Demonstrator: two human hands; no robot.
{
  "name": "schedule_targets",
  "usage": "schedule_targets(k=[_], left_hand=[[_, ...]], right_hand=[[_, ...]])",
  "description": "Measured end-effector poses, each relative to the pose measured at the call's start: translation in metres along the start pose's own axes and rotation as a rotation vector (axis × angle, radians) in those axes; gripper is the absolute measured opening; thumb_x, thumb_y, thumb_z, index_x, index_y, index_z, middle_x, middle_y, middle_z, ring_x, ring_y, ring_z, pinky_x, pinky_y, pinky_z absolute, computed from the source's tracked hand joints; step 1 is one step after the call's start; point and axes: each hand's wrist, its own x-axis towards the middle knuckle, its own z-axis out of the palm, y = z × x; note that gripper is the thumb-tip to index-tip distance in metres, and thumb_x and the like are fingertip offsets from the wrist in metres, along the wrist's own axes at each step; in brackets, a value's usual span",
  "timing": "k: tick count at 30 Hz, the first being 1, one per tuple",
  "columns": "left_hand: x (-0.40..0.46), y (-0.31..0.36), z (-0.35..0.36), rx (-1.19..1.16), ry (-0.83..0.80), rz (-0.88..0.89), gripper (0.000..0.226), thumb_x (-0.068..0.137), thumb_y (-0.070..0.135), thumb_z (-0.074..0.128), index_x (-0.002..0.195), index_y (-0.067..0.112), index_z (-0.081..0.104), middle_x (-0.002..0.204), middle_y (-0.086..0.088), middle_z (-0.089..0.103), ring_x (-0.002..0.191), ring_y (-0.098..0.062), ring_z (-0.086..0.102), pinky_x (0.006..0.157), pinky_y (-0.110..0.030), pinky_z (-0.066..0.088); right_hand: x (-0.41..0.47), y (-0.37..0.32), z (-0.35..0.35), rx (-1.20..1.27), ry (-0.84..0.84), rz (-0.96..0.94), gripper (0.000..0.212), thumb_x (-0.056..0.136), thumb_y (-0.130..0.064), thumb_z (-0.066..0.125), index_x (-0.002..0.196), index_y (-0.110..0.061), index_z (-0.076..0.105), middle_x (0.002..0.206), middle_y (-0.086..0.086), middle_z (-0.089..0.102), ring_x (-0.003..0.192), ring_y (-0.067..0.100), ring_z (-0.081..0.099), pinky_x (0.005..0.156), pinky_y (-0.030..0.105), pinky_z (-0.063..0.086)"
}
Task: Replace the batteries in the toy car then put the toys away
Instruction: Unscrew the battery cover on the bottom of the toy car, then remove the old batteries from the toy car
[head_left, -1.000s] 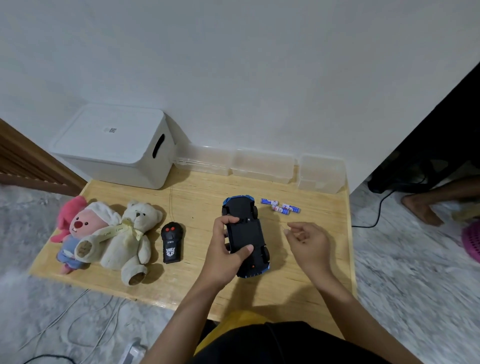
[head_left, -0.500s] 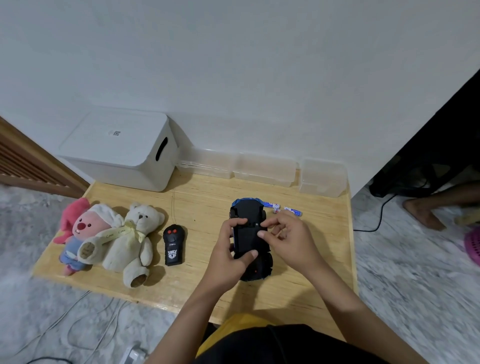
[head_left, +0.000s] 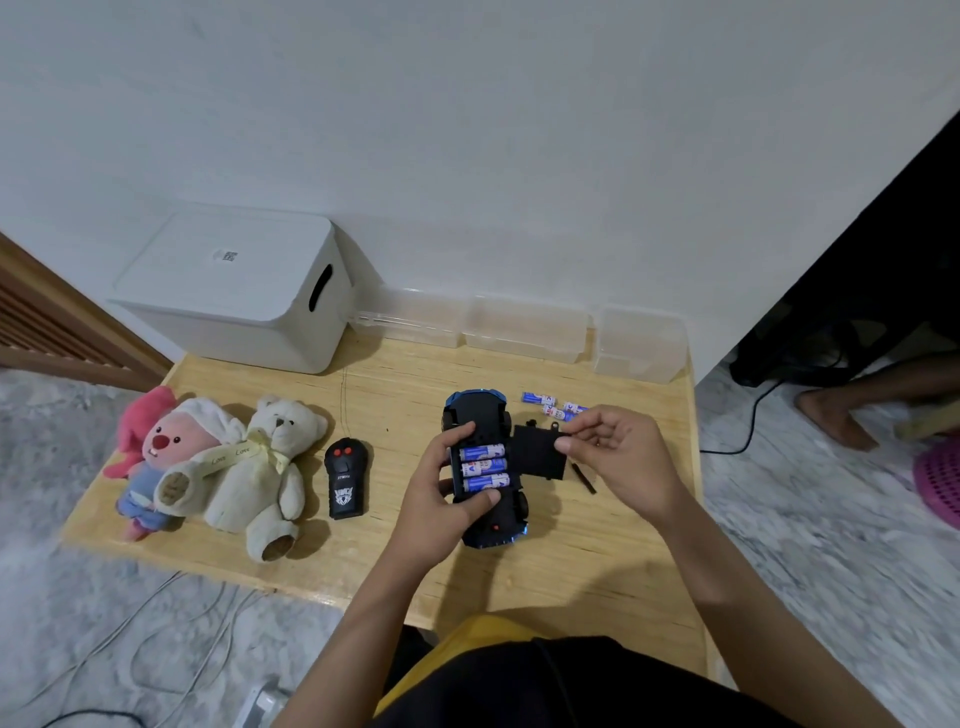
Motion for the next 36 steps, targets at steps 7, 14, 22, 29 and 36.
schedule_targets(k=[7, 14, 22, 29, 36], left_hand=[[-0.002, -0.011, -0.016, 0.019, 0.039, -0.013, 0.069, 0.076, -0.009, 0.071, 0.128, 0.031, 0.049, 0.115, 0.003, 0.057, 0.083, -0.002, 0.065, 0.066, -0.012, 0.051], [-0.008, -0.021, -0.015, 0.027, 0.015, -0.046, 0.069, 0.076, -0.010, 0.071, 0.127, 0.030, 0.050, 0.115, 0.001, 0.058, 0.079, 0.003, 0.065, 0.065, -0.011, 0.050], [-0.014, -0.028, -0.013, 0.030, -0.002, -0.071, 0.069, 0.076, -0.008, 0.072, 0.125, 0.035, 0.050, 0.116, -0.001, 0.058, 0.082, -0.002, 0.065, 0.066, -0.013, 0.052], [-0.016, -0.027, -0.015, 0.004, -0.002, -0.069, 0.067, 0.077, -0.008, 0.071, 0.124, 0.036, 0.050, 0.117, -0.002, 0.057, 0.081, -0.005, 0.067, 0.066, -0.017, 0.053], [-0.018, -0.026, -0.011, -0.026, -0.002, -0.058, 0.071, 0.076, -0.007, 0.073, 0.124, 0.040, 0.047, 0.121, -0.001, 0.056, 0.090, -0.013, 0.068, 0.069, -0.021, 0.055]], right_hand=[[-0.024, 0.066, -0.012, -0.246, 0.042, 0.292, 0.013, 0.072, -0.003, 0.079, 0.075, -0.011, 0.069, 0.075, 0.013, 0.070, 0.065, 0.015, 0.063, 0.065, 0.024, 0.051], [-0.039, 0.102, -0.008, -0.376, 0.065, 0.374, 0.014, 0.075, -0.008, 0.077, 0.075, -0.018, 0.068, 0.077, 0.006, 0.069, 0.073, 0.017, 0.064, 0.064, 0.020, 0.048], [-0.039, 0.110, -0.009, -0.448, 0.028, 0.346, 0.011, 0.079, -0.011, 0.074, 0.081, -0.020, 0.066, 0.083, 0.003, 0.067, 0.077, 0.012, 0.060, 0.063, 0.014, 0.043], [-0.037, 0.112, -0.010, -0.469, 0.023, 0.331, 0.009, 0.079, -0.012, 0.074, 0.085, -0.015, 0.068, 0.086, 0.005, 0.067, 0.078, 0.013, 0.060, 0.064, 0.014, 0.043], [-0.048, 0.068, 0.008, -0.385, 0.080, 0.149, 0.011, 0.082, -0.011, 0.072, 0.091, -0.014, 0.069, 0.085, -0.002, 0.063, 0.077, 0.006, 0.057, 0.066, 0.008, 0.046]])
